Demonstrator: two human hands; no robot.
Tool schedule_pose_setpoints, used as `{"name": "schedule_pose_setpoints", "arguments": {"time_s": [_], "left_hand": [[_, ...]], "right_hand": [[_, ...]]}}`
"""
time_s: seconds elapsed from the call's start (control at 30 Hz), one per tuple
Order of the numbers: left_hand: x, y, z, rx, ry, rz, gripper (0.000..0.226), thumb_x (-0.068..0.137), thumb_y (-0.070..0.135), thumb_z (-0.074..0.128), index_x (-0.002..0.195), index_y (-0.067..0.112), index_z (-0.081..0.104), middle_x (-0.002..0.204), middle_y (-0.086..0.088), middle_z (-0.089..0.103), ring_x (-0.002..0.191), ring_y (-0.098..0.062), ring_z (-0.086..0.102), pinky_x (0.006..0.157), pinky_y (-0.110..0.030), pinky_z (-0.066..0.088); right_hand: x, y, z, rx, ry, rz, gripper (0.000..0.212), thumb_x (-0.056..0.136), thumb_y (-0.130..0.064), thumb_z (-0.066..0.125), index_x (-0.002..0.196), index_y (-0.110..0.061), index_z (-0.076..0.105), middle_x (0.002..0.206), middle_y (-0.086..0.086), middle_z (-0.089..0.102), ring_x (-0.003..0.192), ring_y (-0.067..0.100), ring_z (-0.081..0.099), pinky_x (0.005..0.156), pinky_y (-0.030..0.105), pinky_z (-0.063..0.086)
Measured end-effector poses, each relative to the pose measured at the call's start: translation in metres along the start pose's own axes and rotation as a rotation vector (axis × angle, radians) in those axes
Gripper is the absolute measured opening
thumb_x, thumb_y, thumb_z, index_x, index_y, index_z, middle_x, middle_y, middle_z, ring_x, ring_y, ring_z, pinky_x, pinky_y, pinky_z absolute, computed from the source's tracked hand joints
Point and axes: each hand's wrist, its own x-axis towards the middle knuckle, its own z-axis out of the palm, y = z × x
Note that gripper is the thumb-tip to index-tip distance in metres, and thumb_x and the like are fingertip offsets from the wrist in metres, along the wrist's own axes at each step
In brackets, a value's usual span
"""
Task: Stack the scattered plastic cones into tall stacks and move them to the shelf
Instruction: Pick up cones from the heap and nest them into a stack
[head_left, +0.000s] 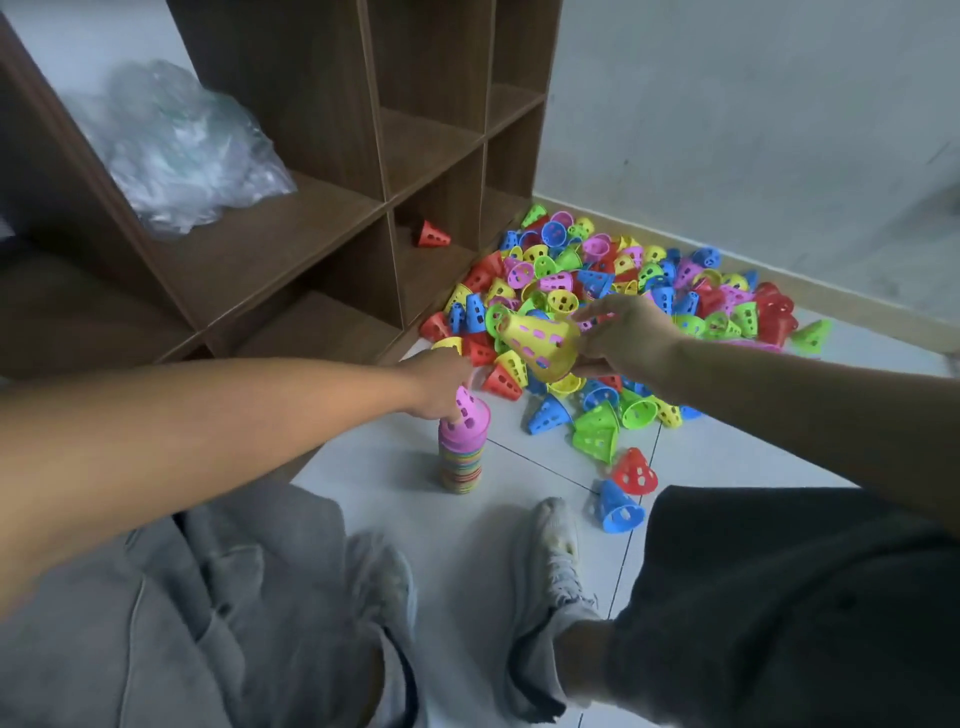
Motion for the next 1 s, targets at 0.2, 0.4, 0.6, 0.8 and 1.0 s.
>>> {"name": "schedule_pose_setpoints", "arguments": {"time_s": [0.2, 0.4, 0.6, 0.8, 1.0], "left_hand": [[0.005, 0.011, 0.021, -0.152, 0.106, -0.107, 0.041, 0.068, 0.032, 0.086, 0.097, 0.013, 0.063, 0.102, -0.007, 0.065, 0.098, -0.028, 0.061, 0.079, -0.04, 0.055], [-0.005, -0.011, 0.054, -0.53, 0.125, -0.193, 0.082, 0.057, 0.052, 0.087, 0.127, 0.02, 0.059, 0.13, -0.002, 0.058, 0.115, -0.02, 0.056, 0.095, -0.039, 0.051], [-0.031, -0.007, 0.03, -1.246, 0.246, -0.128, 0.11, 0.053, 0.052, 0.087, 0.15, 0.027, 0.04, 0.138, 0.0, 0.051, 0.126, -0.013, 0.053, 0.08, -0.018, 0.045], [-0.041, 0.009, 0.011, -1.362, 0.397, -0.002, 0.042, 0.072, 0.024, 0.089, 0.108, 0.025, 0.067, 0.108, 0.006, 0.074, 0.102, -0.009, 0.069, 0.092, -0.031, 0.052], [-0.042, 0.008, 0.005, -1.313, 0.437, -0.123, 0.063, 0.054, 0.039, 0.091, 0.111, 0.024, 0.069, 0.109, 0.002, 0.075, 0.103, -0.015, 0.071, 0.095, -0.043, 0.057]], "right_hand": [[-0.006, -0.003, 0.014, 0.014, 0.02, 0.0, 0.034, 0.095, 0.003, 0.061, 0.127, -0.007, 0.056, 0.093, 0.017, 0.072, 0.079, 0.027, 0.076, 0.075, 0.035, 0.063], [0.007, -0.001, 0.042, 0.172, 0.055, 0.06, 0.028, 0.095, 0.003, 0.06, 0.121, -0.007, 0.054, 0.101, 0.022, 0.071, 0.082, 0.033, 0.075, 0.08, 0.042, 0.062], [0.008, 0.005, 0.072, 0.331, 0.101, 0.116, 0.026, 0.094, 0.004, 0.062, 0.118, -0.003, 0.055, 0.105, 0.024, 0.067, 0.077, 0.033, 0.073, 0.077, 0.041, 0.062], [-0.012, -0.001, 0.089, 0.412, 0.073, 0.104, 0.031, 0.094, 0.006, 0.061, 0.124, 0.001, 0.054, 0.083, 0.018, 0.067, 0.078, 0.032, 0.072, 0.081, 0.045, 0.061], [-0.023, 0.004, 0.083, 0.355, 0.034, 0.11, 0.035, 0.095, -0.003, 0.065, 0.127, -0.004, 0.051, 0.091, 0.018, 0.07, 0.073, 0.031, 0.074, 0.075, 0.04, 0.063]]}}
